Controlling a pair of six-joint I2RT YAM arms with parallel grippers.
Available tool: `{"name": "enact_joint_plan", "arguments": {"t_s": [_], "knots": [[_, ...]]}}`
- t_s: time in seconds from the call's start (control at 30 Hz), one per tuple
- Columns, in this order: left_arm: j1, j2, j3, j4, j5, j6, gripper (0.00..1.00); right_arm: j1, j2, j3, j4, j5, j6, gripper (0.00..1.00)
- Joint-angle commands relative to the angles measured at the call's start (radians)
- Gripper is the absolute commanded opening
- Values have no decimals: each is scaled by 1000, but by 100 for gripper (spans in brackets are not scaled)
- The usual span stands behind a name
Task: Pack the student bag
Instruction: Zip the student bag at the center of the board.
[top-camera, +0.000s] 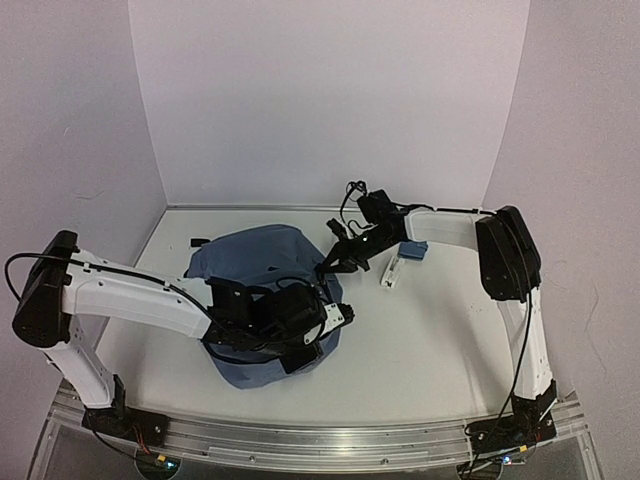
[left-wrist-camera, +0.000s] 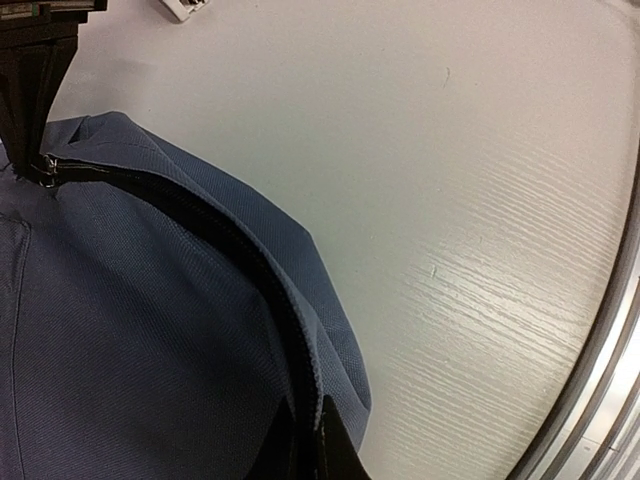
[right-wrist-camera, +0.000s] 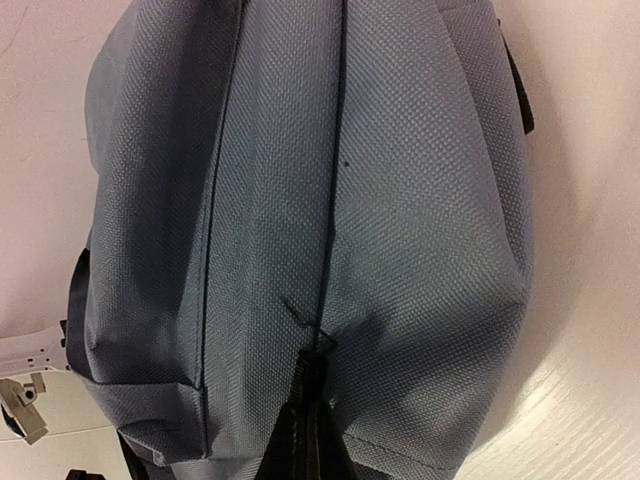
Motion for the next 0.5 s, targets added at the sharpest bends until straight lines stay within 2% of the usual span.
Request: {"name": "enact_joint_plan", "arguments": {"t_s": [0.0,0.17,0.33,0.47], "knots": [[-74,-116,-50,30,151,-7,0,-42,-95,-30,116,25,37,0],[-73,-115,-72,37,113,7,0,-48,-122,-41,113,81,7,0],[-72,-14,-29,104,25,6,0,-63,-37,83,100,112,1,0],[-70,37,-2,189,54,15,0,-64,-32,117,97,109,5,0]]}}
